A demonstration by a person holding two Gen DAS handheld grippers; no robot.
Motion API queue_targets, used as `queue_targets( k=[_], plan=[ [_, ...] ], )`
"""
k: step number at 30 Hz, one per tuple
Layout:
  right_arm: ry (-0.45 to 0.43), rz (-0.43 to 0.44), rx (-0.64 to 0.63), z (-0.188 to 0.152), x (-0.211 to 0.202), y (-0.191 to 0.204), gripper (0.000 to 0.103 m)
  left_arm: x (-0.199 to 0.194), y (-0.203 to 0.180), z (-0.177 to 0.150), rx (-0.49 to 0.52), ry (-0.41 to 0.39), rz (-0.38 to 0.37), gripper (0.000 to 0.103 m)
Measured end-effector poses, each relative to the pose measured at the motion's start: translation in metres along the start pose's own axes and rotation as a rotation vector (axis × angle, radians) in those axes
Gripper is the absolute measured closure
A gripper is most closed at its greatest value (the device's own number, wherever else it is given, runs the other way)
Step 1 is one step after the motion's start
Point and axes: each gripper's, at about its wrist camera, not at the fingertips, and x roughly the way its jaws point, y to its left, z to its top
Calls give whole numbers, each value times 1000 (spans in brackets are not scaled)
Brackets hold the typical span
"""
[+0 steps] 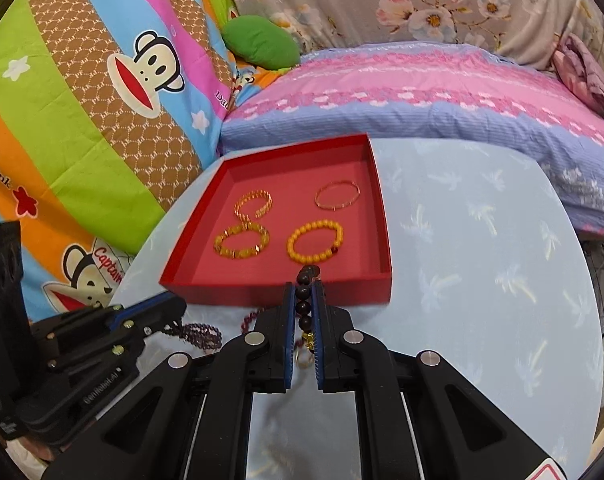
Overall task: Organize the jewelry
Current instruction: 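Release the dark red strands into the box with the left tool while the right releases the black bracelet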
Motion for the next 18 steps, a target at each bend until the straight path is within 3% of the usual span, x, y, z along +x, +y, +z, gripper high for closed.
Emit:
queue_targets(
  k=[9, 18],
  plan=[
    [-4, 34, -3, 58, 38, -2, 95, 26, 10, 76, 6, -69, -3, 97],
    [40, 63, 25, 85, 93, -8, 95, 86, 20, 107, -19, -20, -14, 97]
  ],
)
